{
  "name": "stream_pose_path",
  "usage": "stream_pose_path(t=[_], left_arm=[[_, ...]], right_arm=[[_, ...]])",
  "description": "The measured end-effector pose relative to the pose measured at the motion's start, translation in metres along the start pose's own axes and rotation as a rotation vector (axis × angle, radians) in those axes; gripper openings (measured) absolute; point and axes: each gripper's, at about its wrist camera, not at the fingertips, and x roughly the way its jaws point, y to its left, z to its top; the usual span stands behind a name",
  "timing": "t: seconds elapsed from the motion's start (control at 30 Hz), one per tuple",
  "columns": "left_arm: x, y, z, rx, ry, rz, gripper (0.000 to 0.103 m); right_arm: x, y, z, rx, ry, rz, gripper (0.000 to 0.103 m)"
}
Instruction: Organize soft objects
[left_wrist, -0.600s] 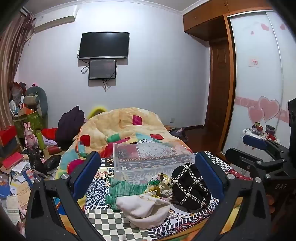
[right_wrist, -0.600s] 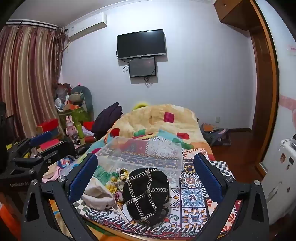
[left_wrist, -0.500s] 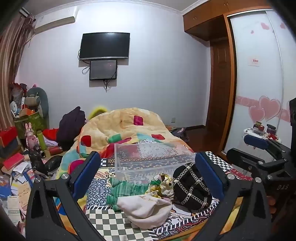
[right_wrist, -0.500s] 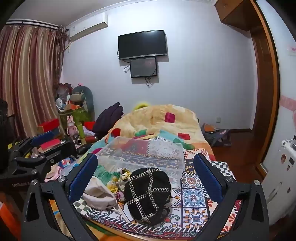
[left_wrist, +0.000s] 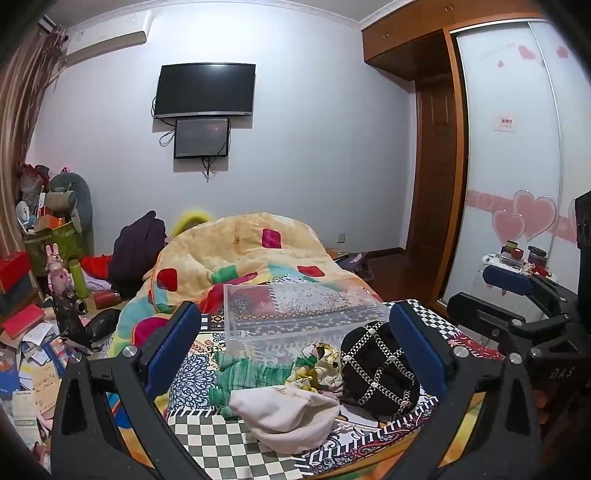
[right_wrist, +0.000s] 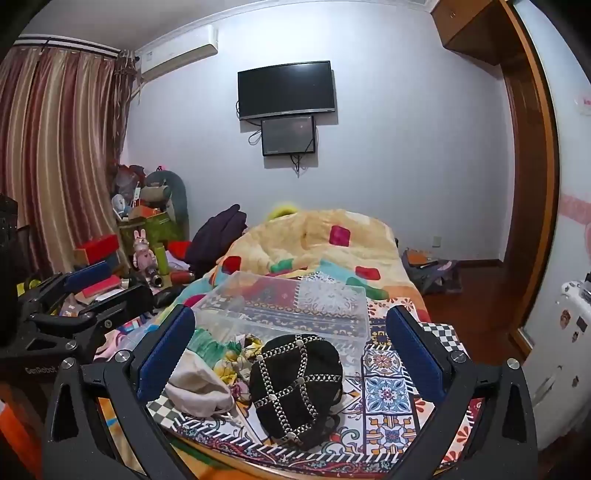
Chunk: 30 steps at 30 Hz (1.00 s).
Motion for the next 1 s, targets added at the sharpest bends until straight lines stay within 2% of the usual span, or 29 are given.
stream_pose_path(t=[1.0], left_arm=[[-0.0015, 0.0006, -0.0019, -0.005, -0.004, 0.001, 0.103]], right_arm=[[-0.0068, -0.0001, 0.0037, 0.004, -0.008, 0.007, 0.103]])
